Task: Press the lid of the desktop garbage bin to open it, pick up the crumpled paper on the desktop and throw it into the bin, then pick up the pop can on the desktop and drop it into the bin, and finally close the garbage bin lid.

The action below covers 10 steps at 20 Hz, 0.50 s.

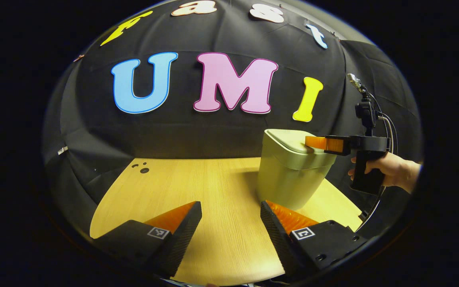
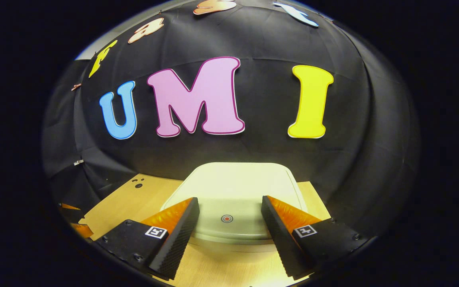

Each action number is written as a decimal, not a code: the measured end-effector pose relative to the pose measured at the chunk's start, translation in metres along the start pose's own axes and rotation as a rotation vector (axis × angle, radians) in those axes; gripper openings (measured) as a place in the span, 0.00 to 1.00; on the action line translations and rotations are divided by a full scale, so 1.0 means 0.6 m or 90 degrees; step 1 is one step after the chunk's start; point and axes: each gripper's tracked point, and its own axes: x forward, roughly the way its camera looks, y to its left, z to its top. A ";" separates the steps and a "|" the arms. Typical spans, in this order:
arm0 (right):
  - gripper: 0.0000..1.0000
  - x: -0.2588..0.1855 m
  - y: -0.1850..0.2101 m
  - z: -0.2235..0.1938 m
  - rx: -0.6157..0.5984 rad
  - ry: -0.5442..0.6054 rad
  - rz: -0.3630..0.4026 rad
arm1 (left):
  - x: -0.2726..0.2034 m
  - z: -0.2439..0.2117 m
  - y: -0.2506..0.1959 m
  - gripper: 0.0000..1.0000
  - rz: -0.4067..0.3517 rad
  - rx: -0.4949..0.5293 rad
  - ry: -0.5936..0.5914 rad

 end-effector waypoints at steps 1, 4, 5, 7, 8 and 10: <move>0.99 0.001 -0.001 -0.001 -0.003 0.002 0.000 | 0.001 -0.002 0.000 0.95 0.000 -0.002 0.000; 0.99 0.001 0.000 -0.006 -0.039 0.009 -0.001 | 0.003 -0.003 -0.001 0.95 0.000 -0.006 0.002; 1.00 0.002 0.001 -0.013 -0.041 0.015 -0.004 | 0.003 -0.003 -0.003 0.95 -0.001 -0.008 0.002; 1.00 0.002 0.000 -0.010 -0.029 0.012 -0.003 | 0.003 -0.004 -0.008 0.95 -0.005 -0.010 0.002; 1.00 0.001 0.000 -0.008 -0.027 0.007 -0.003 | 0.002 -0.003 -0.010 0.96 -0.008 -0.008 0.001; 1.00 0.000 0.000 -0.008 -0.024 -0.001 -0.001 | 0.001 -0.003 -0.013 0.96 -0.009 -0.006 0.000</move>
